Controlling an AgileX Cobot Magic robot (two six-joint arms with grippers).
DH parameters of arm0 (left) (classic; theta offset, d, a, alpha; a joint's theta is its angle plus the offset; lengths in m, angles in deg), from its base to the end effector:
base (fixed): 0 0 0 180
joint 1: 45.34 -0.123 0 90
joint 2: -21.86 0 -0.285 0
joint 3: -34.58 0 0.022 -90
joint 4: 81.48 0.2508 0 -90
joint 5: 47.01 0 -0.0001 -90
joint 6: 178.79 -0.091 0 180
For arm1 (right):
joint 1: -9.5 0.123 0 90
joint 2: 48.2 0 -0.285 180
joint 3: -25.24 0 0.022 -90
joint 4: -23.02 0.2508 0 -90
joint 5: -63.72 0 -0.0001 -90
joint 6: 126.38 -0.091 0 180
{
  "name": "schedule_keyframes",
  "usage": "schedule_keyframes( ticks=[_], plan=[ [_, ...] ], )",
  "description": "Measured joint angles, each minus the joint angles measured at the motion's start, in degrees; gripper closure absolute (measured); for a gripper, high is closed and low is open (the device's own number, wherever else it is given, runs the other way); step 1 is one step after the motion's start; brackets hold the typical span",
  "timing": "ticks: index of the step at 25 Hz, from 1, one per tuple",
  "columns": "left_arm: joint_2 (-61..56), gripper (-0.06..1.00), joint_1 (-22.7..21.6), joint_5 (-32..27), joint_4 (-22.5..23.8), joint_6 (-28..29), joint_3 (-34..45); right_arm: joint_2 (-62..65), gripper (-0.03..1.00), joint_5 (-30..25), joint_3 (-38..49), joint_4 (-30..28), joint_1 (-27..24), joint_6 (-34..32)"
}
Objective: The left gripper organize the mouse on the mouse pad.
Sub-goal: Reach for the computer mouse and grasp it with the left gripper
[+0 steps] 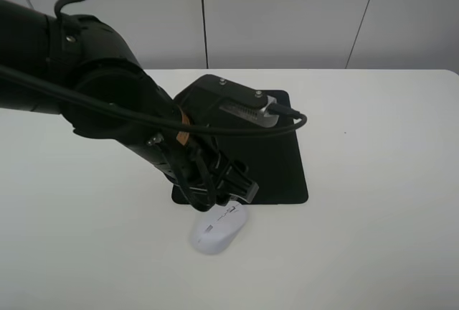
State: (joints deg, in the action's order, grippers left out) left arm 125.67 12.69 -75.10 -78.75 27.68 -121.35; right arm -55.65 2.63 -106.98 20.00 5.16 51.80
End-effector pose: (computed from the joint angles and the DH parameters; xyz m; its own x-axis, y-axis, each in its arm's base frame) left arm 0.1693 -0.2674 0.1800 -0.7853 0.4884 -0.3806 0.5729 0.8063 -0.1475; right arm -0.0080 -0.0036 0.2807 -0.4408 0.0397 -0.8967 0.1196 0.9927 -0.0148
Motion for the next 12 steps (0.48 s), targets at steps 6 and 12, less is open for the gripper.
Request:
schedule_keyframes(
  ticks=[6, 12],
  plan=[
    [2.7, 0.26, 0.0, -4.7, 0.2, -0.2, -4.0, 0.0, 0.14, 0.0, 0.0, 0.0, 0.0, 0.0],
    [8.7, 0.22, 0.0, -9.0, -1.3, -2.4, -6.5, 0.0, 0.14, 0.0, 0.0, 0.0, 0.0, 0.0]
  ],
)
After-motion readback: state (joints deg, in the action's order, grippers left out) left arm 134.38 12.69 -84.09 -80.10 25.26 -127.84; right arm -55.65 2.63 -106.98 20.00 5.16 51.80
